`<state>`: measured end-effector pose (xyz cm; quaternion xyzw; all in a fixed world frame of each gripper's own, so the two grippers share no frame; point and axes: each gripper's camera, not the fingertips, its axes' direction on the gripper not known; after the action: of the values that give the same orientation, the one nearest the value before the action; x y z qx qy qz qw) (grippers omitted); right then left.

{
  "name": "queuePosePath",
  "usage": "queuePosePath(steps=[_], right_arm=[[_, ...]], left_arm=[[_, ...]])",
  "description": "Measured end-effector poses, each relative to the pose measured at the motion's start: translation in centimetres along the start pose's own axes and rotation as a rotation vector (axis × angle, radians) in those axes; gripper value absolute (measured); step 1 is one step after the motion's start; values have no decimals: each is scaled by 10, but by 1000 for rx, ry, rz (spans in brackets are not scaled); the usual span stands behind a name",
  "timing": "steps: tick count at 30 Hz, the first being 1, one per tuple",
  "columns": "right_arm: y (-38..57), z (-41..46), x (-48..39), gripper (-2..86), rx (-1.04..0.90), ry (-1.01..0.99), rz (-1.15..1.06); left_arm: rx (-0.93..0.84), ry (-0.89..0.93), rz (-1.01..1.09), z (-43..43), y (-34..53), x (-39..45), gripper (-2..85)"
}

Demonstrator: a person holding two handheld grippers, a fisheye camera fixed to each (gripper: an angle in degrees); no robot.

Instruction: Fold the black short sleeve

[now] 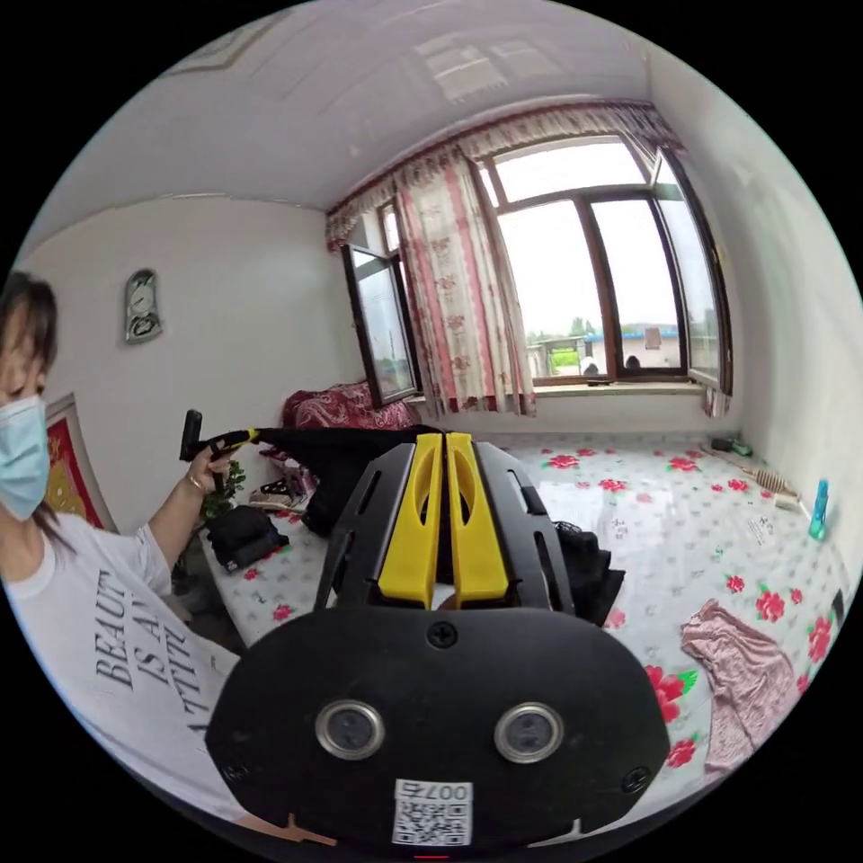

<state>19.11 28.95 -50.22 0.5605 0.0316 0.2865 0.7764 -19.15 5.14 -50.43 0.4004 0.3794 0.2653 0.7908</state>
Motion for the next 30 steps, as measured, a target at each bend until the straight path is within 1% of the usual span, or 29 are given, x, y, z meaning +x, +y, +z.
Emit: queuePosePath(steps=[3, 5, 7, 9, 10, 11, 12, 13, 14, 15, 16, 17, 19, 21, 25, 28, 30], right_arm=[[20, -41, -26, -3, -31, -48, -61], [47, -58, -42, -3, -112, -84, -111], [75, -56, -49, -3, -193, -82, -120], [112, -41, -53, -3, -295, -55, -110], [141, -25, -52, -3, -374, -26, -90], [174, -5, -47, -3, -457, -12, -48], [192, 6, -43, -3, -500, -9, -22], [231, 30, -32, -3, -591, 0, 55], [270, 51, -18, -3, -676, -18, 157], [289, 61, -11, -3, -716, -32, 211], [321, 75, 3, -3, -782, -60, 328], [343, 81, 13, -3, -797, -89, 415], [352, 77, 19, -3, -762, -110, 479], [342, 69, 19, -3, -709, -126, 472], [317, 60, 18, -2, -668, -145, 436], [320, 77, 31, -3, -712, -142, 478], [312, 99, 46, -3, -739, -132, 483]], left_arm=[[1, 26, 38, -42, 36, 30, -10], [-39, 19, 32, -49, 73, 40, -10], [-102, -4, -11, -40, 122, 41, -9], [-233, -35, -94, -6, 202, 30, -9], [-279, -46, -132, 7, 225, 24, -9], [-368, -61, -216, 32, 270, 12, -9], [-445, -78, -279, 57, 314, 1, -9], [-483, -86, -311, 69, 335, -4, -9], [-551, -82, -398, 90, 375, -18, -9], [-608, -66, -485, 105, 406, -31, -8], [-611, -51, -544, 110, 426, -38, -8], [-600, -41, -569, 110, 431, -41, -8], [-551, -16, -591, 103, 429, -40, -9], [-533, -11, -537, 98, 414, -33, -9], [-576, -17, -489, 105, 402, -31, -9], [-598, 5, -531, 136, 400, -58, -9], [-585, 19, -539, 161, 377, -81, -9]])
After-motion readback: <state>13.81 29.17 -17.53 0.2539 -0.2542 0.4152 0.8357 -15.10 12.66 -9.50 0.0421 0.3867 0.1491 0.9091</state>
